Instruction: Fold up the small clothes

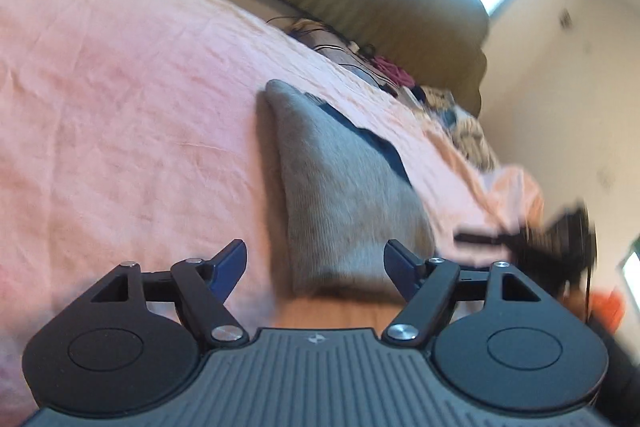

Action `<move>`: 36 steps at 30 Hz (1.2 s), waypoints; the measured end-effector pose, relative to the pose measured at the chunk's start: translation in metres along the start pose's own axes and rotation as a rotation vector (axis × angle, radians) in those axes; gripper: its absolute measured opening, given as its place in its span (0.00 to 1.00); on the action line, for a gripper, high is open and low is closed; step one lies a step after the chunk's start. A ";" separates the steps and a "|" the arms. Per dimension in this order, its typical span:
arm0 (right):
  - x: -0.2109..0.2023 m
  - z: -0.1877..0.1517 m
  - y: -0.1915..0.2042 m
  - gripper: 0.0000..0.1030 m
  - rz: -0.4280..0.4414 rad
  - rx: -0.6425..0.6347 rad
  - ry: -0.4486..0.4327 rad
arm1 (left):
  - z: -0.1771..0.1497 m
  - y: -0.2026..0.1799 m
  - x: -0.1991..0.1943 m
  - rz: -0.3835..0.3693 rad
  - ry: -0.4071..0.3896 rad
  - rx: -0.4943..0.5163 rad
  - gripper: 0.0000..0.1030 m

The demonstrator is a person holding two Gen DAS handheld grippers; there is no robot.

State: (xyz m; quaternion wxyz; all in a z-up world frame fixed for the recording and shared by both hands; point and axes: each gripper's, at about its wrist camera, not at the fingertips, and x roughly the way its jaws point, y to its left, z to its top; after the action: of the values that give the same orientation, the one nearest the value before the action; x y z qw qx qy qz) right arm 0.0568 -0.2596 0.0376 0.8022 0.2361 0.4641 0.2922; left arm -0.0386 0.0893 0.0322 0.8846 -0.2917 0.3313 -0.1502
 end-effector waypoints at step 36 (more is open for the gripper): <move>0.083 0.102 0.000 0.04 -0.139 -0.109 -0.042 | -0.024 -0.089 0.117 0.277 0.032 0.826 0.88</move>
State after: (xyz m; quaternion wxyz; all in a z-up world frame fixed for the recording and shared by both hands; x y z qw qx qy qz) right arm 0.1799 -0.2134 0.0343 0.8417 0.1652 0.4458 0.2558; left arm 0.0249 -0.0445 0.0135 0.9336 0.1361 0.2932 -0.1543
